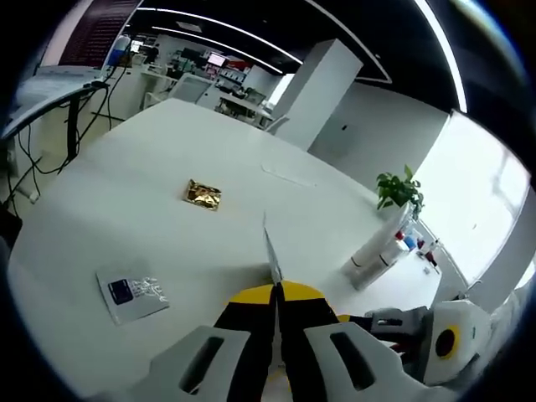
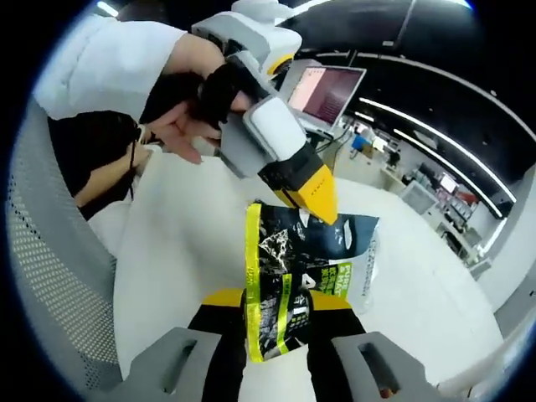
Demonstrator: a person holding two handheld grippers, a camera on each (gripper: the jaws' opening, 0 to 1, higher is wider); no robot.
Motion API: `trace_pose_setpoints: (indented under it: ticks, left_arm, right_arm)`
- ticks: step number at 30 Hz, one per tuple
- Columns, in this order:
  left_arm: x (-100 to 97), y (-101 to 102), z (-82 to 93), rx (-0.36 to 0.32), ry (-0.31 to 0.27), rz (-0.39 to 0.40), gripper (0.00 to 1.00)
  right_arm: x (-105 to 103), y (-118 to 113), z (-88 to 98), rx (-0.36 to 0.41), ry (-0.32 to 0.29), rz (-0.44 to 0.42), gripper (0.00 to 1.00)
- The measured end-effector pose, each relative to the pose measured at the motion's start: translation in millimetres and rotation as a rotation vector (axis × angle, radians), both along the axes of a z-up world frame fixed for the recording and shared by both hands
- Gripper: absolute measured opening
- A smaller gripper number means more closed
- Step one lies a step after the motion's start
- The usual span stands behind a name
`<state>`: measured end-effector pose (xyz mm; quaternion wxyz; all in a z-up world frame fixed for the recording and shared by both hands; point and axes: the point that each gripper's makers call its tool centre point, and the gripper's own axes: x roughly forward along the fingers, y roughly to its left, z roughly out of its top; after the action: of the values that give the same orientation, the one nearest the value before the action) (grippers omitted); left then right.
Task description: Arrange the skincare products in the storage area until every visible bottle or jar stands upright without overlapping.
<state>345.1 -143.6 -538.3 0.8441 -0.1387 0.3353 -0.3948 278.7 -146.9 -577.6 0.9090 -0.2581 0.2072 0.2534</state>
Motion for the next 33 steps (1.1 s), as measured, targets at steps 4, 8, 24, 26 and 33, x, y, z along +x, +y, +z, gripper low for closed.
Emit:
trace_pose_setpoints:
  ticks: [4, 8, 24, 26, 33]
  left_arm:
    - [3.0, 3.4, -1.9, 0.0, 0.005, 0.013, 0.0]
    - [0.3, 2.3, -1.9, -0.002, 0.011, 0.021, 0.0]
    - [0.3, -1.9, -13.4, -0.026, 0.045, -0.006, 0.1]
    - [-2.1, -4.2, -13.5, -0.041, 0.057, -0.009, 0.15]
    - [-9.4, -14.0, -19.5, -0.073, 0.121, -0.038, 0.24]
  right_arm:
    - [-0.7, -1.2, 2.6, -0.043, -0.026, 0.025, 0.09]
    - [-1.2, -3.0, 5.6, -0.032, -0.018, 0.026, 0.01]
    - [1.6, -15.7, 15.7, -0.024, -0.041, 0.013, 0.0]
    - [1.6, -16.5, 17.7, -0.029, -0.05, 0.016, 0.0]
    - [-0.6, -17.9, 24.2, -0.041, -0.071, 0.032, 0.0]
